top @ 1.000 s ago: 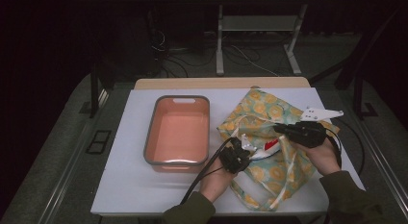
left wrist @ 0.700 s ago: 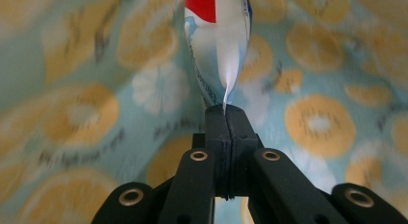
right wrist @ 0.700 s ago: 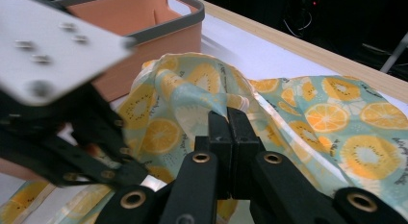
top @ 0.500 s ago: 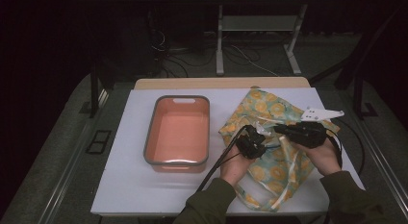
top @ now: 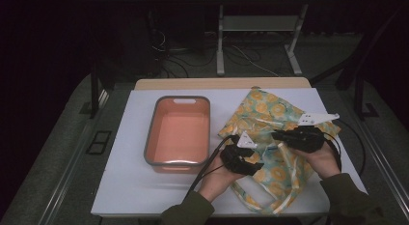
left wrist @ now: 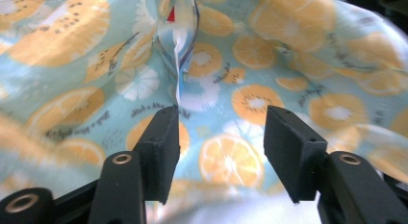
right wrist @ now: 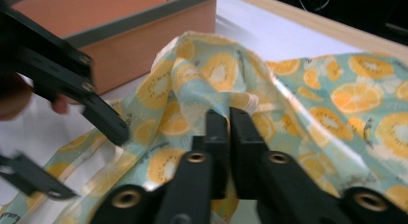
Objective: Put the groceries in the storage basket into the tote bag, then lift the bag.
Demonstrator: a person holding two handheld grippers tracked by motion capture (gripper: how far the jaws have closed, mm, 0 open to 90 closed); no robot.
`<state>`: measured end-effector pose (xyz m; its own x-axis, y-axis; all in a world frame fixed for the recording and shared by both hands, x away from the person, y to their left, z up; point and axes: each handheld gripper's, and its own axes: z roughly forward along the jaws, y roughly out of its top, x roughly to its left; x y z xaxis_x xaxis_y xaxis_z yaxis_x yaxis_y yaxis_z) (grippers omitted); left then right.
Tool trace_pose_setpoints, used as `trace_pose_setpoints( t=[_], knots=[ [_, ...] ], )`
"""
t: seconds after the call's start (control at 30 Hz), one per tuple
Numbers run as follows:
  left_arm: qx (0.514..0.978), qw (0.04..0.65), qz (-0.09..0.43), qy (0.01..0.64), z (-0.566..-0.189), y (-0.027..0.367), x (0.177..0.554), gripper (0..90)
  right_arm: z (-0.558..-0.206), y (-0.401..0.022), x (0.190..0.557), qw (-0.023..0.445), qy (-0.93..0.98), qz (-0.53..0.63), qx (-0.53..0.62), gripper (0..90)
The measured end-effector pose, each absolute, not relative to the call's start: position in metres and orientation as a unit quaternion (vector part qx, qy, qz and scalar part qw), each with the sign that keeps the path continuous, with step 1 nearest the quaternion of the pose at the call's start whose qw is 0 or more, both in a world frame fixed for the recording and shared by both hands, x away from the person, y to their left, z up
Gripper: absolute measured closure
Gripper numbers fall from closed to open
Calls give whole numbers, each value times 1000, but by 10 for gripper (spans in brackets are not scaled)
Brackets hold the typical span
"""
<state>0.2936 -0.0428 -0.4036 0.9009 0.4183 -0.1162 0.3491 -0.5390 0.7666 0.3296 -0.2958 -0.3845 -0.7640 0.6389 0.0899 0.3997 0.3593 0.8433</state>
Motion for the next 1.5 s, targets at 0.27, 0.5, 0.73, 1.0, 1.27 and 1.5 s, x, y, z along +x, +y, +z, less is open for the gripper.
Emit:
trace_pose_setpoints(
  t=[0.27, 0.5, 0.73, 1.0, 1.27, 1.5],
  knots=[
    [873, 434, 34, 221, -402, -19, 279, 422, -374, -293, 301, 120, 812, 477, 315, 562],
    [872, 435, 31, 223, -403, -5, 263, 415, -380, -280, 270, 97, 829, 469, 289, 525],
    [869, 435, 23, 232, -409, 6, 260, 414, -409, -251, 253, 58, 871, 420, 250, 525],
    [870, 434, 24, 235, -412, 6, 262, 413, -437, -232, 255, 31, 893, 376, 245, 494],
    [865, 440, 34, 241, -409, 4, 264, 407, -433, -237, 258, 62, 903, 352, 238, 886],
    [858, 449, 48, 243, -393, -5, 267, 395, -411, -267, 267, 92, 882, 389, 249, 888]
  ],
)
